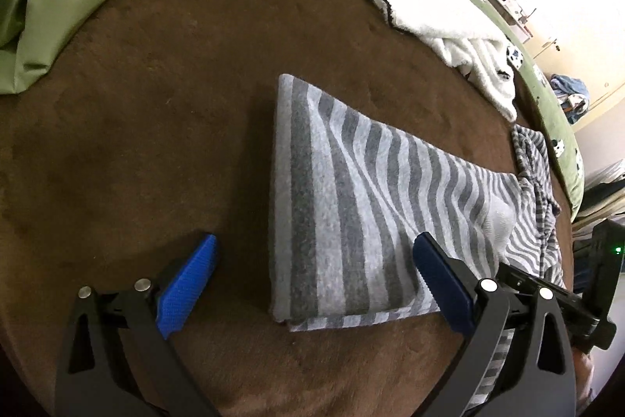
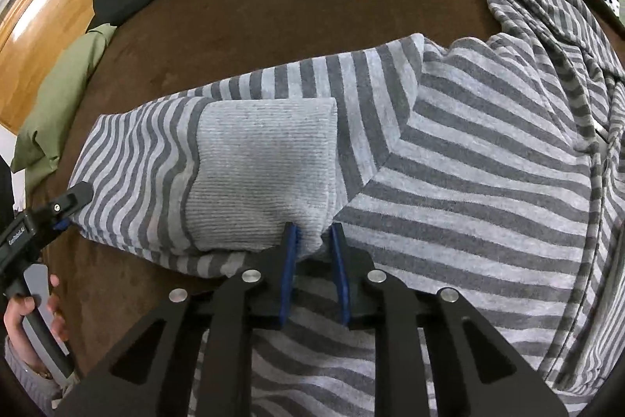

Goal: Fold large clothes

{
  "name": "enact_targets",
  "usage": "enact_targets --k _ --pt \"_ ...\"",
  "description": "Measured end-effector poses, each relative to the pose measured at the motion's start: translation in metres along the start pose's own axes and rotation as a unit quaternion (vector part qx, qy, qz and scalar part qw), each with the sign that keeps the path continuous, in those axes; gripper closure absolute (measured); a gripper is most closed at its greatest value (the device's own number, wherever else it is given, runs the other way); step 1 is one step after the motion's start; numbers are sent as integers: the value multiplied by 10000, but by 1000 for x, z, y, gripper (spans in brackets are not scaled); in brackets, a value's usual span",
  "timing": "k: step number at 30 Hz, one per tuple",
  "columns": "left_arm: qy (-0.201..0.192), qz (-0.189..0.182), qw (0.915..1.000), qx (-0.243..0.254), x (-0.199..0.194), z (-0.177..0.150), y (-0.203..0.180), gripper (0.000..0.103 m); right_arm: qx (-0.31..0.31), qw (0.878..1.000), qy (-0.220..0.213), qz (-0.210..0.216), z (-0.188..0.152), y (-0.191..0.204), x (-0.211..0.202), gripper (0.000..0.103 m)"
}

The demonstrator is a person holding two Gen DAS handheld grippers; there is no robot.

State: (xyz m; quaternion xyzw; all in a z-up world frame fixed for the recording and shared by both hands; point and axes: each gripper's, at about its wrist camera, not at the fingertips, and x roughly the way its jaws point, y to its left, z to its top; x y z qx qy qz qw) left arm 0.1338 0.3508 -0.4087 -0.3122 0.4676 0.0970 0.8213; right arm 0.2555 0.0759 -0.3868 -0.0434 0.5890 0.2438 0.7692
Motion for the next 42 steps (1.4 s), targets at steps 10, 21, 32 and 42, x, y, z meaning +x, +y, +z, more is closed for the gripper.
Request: enact_targets --k 10,21,32,42 --pt "-291 -378 9989 -8 -9 -3 -5 86 16 9992 -111 -376 -8 -9 -20 18" --pt "-754 -204 9900 1177 -50 13 -71 88 698 9960 -103 -551 -18 -50 -25 13" --pt "-1118 -685 9291 3458 -93 17 -240 88 1277 9864 -569 -869 -13 -109 -95 13" --pt "-720 -1269 8553 4972 -48 -56 -365 88 1972 9676 -973 -1241 -50 -197 -167 13"
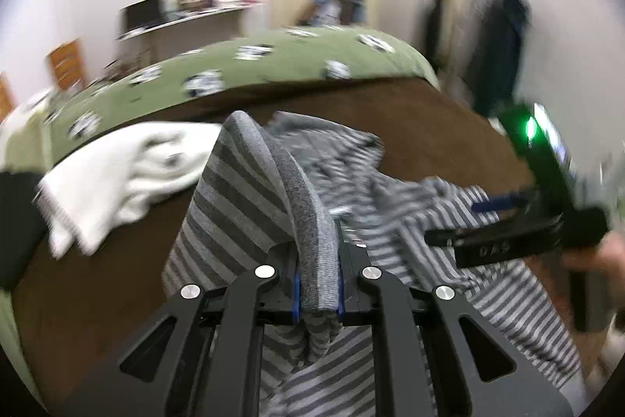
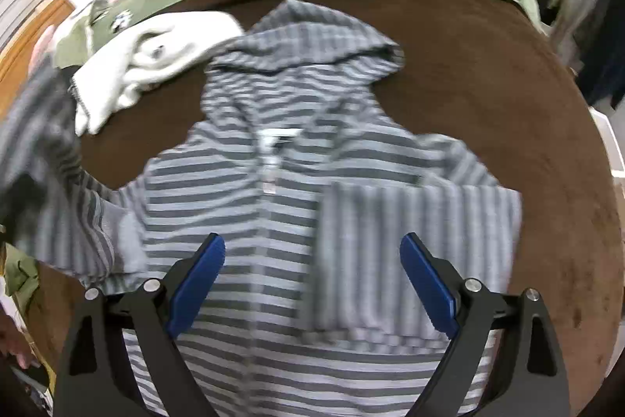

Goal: Fold large clothes

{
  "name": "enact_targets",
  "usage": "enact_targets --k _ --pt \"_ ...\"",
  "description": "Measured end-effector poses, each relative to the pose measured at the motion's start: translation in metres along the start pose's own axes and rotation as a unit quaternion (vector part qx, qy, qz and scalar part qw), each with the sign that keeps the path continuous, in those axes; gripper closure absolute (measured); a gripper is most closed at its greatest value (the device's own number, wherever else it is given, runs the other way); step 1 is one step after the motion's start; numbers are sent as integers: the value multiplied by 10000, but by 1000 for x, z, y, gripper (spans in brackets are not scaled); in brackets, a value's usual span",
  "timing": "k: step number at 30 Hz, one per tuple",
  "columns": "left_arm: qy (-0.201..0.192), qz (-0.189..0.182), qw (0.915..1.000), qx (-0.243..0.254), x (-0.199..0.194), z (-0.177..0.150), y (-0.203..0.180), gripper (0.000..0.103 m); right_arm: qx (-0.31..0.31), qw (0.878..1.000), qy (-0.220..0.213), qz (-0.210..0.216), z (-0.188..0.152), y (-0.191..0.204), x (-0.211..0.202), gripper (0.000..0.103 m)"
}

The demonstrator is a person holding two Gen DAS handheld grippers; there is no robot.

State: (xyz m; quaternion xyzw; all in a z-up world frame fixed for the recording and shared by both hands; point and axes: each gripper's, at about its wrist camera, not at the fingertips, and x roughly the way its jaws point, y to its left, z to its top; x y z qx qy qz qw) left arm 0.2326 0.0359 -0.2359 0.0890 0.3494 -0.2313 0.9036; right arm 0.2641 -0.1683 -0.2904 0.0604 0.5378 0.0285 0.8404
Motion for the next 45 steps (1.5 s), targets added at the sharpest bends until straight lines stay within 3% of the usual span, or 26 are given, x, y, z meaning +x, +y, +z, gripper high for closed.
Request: enact_targets --k 6,9,15,18,19,20,21,23,26,34,37,39,41,45 --pt "959 -680 9907 684 102 -41 -78 87 239 9995 28 -224 -22 -58 0 13" --pt "1293 -710 9869 646 127 -67 -96 79 378 9988 152 -270 -40 -83 7 13" --pt "1303 -743 9887 -41 129 -68 -98 63 489 9980 265 -298 -64 -107 9 13" --pt "1362 -851 9867 -263 130 -63 -97 48 581 9975 282 -280 -69 -115 7 13" --pt "1336 -943 9855 -459 127 -60 -94 37 592 9975 282 -274 -68 -115 6 13" --pt "1289 -1078 9833 -695 122 -57 -89 18 595 9975 277 -265 -67 -116 4 13" --pt "1229 -1175 9819 -835 123 -54 -86 9 583 9976 274 -253 -64 -115 3 13" --pt "983 -1225 9814 -1103 106 -48 -78 7 504 9982 251 -227 -58 -110 -3 13" --pt "959 -1249 9760 -1507 83 -46 -59 7 345 9990 221 -152 -45 -98 -11 13" --pt "1192 -505 9669 -2198 65 -71 9 7 -240 9996 54 155 -15 -39 -10 14" --pt "1249 -385 9662 -2222 70 -80 27 7 -512 9983 44 262 -10 -12 3 35" --pt "1304 -402 9664 -2178 79 -83 33 7 -584 9974 185 381 -10 1 18 65" --pt "1363 -434 9681 -2055 89 -86 35 7 -623 9961 332 520 -12 12 33 83" --pt "1419 -482 9711 -1856 99 -94 35 7 -794 9943 472 531 -23 26 52 93"
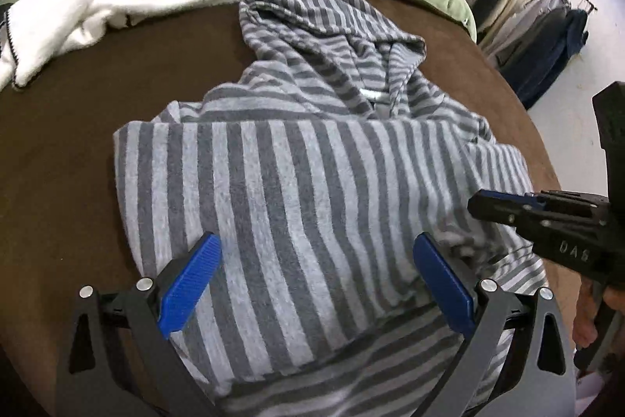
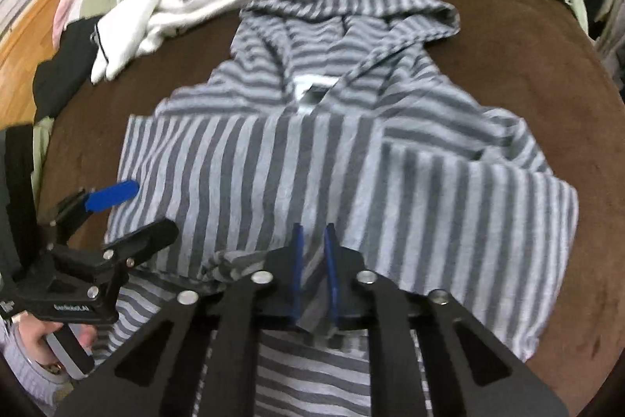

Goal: Fold large clothes

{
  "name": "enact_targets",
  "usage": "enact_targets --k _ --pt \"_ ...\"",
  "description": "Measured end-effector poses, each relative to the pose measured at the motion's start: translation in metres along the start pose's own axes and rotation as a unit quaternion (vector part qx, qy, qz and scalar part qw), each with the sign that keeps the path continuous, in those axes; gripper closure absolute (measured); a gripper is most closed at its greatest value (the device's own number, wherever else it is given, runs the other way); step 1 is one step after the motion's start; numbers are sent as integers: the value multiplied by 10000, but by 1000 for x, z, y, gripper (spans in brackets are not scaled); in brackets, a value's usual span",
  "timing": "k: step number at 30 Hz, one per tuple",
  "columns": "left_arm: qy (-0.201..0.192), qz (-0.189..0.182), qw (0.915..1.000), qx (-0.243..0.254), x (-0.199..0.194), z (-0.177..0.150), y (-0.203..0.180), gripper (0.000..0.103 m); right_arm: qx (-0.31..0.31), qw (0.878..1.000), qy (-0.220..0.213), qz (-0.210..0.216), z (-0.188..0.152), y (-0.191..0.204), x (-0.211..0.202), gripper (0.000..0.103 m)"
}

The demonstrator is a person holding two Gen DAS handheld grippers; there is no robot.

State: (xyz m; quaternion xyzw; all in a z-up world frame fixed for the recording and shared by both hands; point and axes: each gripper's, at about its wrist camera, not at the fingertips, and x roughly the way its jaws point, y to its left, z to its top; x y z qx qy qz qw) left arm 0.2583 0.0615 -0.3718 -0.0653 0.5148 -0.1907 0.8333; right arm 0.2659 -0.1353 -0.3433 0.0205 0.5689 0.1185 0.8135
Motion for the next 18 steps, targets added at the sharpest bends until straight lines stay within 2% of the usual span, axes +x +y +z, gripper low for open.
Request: enact_targets --k 8,11,15,18 --pt "82 -8 9997 227 13 -9 13 7 -129 9996 200 -139 -32 -1 15 93" --pt "97 -41 9993 351 15 -11 15 7 -51 9998 166 -72 -33 -6 20 93" --pt "1 -132 9995 283 16 -12 19 7 -75 9999 63 -21 -33 -7 23 93" --pt "-27 -48 9995 315 16 -13 16 7 -76 9999 70 -12 -32 -6 22 93"
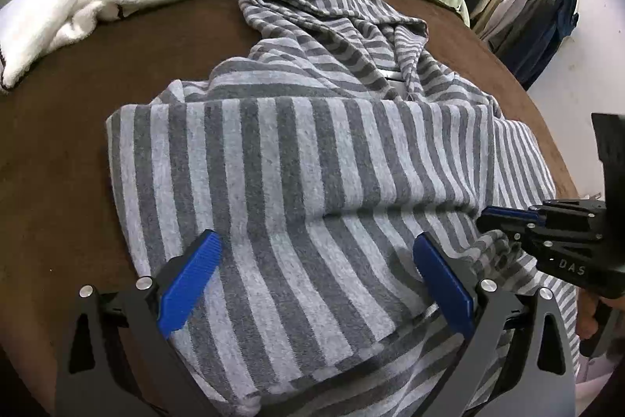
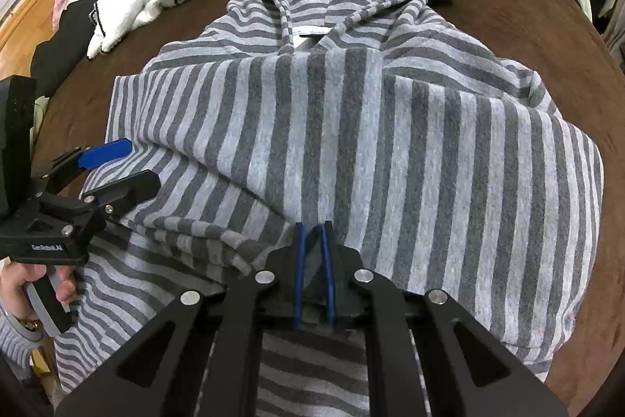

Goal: Fold large clothes

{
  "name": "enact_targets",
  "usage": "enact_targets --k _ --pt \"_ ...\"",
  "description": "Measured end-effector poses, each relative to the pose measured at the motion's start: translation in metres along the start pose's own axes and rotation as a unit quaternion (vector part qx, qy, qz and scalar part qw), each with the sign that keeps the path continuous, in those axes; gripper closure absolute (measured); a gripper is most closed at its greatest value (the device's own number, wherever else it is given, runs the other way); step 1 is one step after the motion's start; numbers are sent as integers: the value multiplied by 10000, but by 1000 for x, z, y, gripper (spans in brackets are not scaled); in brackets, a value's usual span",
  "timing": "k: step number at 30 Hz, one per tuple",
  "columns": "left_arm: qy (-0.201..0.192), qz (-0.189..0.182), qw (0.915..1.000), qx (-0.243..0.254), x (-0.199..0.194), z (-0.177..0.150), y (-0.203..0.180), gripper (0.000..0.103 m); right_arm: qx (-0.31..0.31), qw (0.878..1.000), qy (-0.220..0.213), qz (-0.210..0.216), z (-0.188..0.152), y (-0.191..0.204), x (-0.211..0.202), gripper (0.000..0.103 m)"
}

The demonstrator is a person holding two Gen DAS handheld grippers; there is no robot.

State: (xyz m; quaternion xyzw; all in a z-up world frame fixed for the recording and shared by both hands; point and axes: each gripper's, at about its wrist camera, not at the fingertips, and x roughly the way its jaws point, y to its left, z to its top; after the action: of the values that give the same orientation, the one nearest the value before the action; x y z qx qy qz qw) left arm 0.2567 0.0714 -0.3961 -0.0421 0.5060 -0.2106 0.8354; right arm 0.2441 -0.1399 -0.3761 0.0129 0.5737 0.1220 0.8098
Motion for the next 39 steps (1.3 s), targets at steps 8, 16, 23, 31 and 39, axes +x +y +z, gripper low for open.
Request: enact_targets --k 8,16,23,31,39 --pt "280 174 9994 -36 -12 16 -10 7 24 9998 172 83 17 10 -18 27" --pt "138 -2 9993 -359 -52 72 3 7 377 9986 -345 -95 70 -4 -74 20" --pt "314 -79 9991 -266 -17 157 14 7 510 9974 -514 39 144 -56 -73 19" --pt "416 17 9990 -185 81 229 29 7 663 9965 -434 251 214 -133 10 19" --pt "388 -81 9989 -238 130 280 44 7 422 9954 -585 627 284 -174 58 19"
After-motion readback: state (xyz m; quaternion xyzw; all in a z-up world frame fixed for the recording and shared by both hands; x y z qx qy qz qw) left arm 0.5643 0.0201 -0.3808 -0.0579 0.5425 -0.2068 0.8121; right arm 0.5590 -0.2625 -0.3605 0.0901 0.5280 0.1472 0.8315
